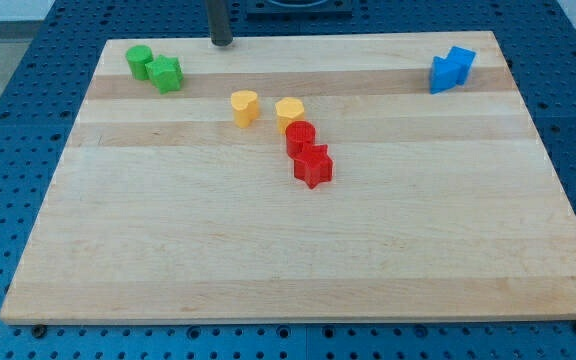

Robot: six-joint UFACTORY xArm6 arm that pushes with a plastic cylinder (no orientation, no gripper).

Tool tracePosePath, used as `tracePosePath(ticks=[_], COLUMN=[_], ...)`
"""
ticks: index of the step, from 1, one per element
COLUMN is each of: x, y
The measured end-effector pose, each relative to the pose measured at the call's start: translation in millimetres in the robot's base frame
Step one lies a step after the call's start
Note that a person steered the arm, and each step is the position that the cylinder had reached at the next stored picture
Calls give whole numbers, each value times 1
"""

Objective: Move your arm to the top of the yellow heart

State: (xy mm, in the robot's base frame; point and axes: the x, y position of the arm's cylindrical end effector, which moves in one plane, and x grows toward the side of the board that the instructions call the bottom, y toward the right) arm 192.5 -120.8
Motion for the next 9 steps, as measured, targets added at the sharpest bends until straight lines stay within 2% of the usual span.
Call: tracePosePath(ticks=[3,6,8,9], x=[3,36,46,77], y=[3,59,68,73])
